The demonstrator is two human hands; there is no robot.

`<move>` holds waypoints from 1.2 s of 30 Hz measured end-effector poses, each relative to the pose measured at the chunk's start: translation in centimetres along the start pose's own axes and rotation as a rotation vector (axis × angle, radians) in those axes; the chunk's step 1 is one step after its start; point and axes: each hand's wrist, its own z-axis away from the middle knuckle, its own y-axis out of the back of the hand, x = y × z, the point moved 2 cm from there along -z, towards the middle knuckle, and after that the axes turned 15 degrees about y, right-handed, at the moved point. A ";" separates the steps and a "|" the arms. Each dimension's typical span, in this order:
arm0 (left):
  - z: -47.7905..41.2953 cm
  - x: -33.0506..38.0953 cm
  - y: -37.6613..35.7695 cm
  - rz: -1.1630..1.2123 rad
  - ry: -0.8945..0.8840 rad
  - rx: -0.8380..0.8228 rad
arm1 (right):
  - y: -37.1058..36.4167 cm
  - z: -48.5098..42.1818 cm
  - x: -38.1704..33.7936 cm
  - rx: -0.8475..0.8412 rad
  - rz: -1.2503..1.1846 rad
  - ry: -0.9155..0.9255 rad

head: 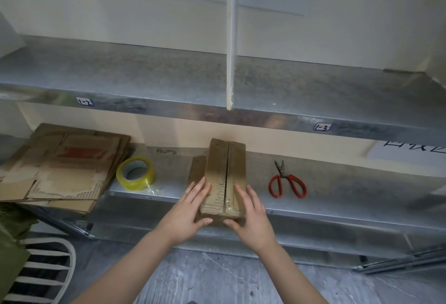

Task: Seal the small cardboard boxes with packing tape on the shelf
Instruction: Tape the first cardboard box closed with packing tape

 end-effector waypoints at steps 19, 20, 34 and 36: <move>2.0 -9.9 9.1 -0.288 0.078 0.138 | -3.8 -6.5 -12.4 -0.119 0.315 0.428; 1.9 -11.2 9.4 -0.287 0.100 0.152 | -5.0 -7.5 -13.2 -0.131 0.316 0.439; -4.7 -24.1 11.1 -0.375 0.008 0.031 | -18.2 -15.7 -12.5 -0.211 0.227 -0.151; -5.8 -24.6 11.1 -0.390 -0.053 0.012 | -18.5 -15.9 -12.0 -0.208 0.233 -0.208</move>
